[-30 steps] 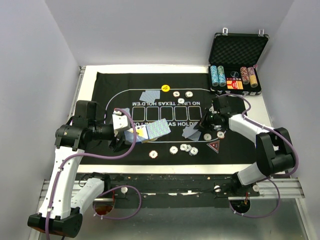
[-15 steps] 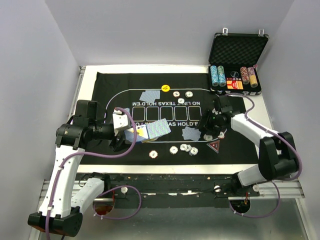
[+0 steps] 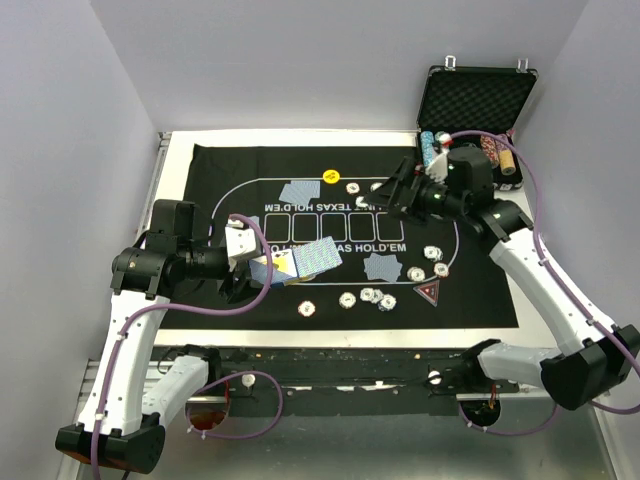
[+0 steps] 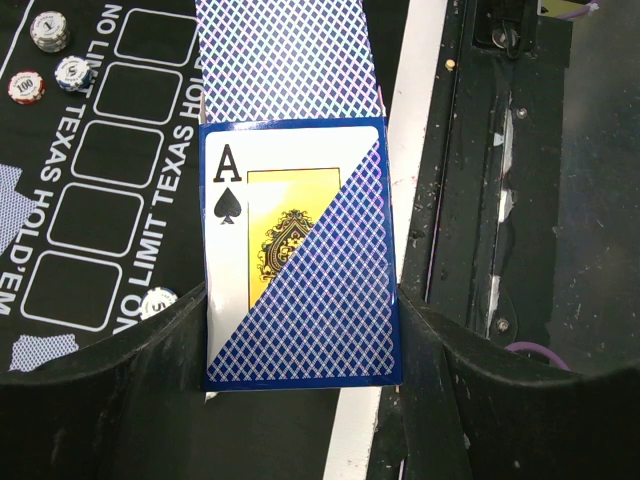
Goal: Distribute texas hold em gaming equipment
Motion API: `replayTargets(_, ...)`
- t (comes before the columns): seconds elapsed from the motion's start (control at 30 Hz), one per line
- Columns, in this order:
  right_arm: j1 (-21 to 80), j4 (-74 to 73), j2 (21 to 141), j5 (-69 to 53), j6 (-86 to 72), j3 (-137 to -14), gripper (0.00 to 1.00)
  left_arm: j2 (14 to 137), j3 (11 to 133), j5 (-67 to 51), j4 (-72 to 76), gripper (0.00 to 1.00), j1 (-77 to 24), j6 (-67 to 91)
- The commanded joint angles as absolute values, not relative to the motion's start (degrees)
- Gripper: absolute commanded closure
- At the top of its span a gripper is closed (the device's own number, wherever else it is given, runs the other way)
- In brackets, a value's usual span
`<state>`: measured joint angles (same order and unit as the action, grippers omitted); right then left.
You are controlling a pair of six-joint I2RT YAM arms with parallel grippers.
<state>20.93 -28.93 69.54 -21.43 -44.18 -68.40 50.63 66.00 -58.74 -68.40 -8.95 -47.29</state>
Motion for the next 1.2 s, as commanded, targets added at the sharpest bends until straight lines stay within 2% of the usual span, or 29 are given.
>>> replayTargets(0.0,30.83,-26.63,70.83,-25.84,-47.28,-73.81,0.00,50.01,66.62,-61.96,-67.15,0.81,-8.79,-47.46)
replayTargets(0.27,43.58,-24.17,74.35,-23.65,-47.46,-74.18,0.00,50.01,66.71,-61.70,-66.97,0.81,-8.70,-47.29)
replayTargets(0.5,48.77,-23.12,76.46,-23.12,-47.81,-71.46,0.00,50.10,66.80,-61.52,-66.89,0.81,-8.79,-47.20)
replayTargets(0.97,49.31,-25.04,74.36,-20.22,-49.13,-69.17,0.41,49.75,66.89,-61.52,-67.06,0.81,-8.79,-47.20)
replayTargets(1.17,49.22,-27.94,73.30,-18.11,-48.43,-70.05,0.44,49.75,66.97,-61.79,-66.89,0.81,-8.79,-47.02)
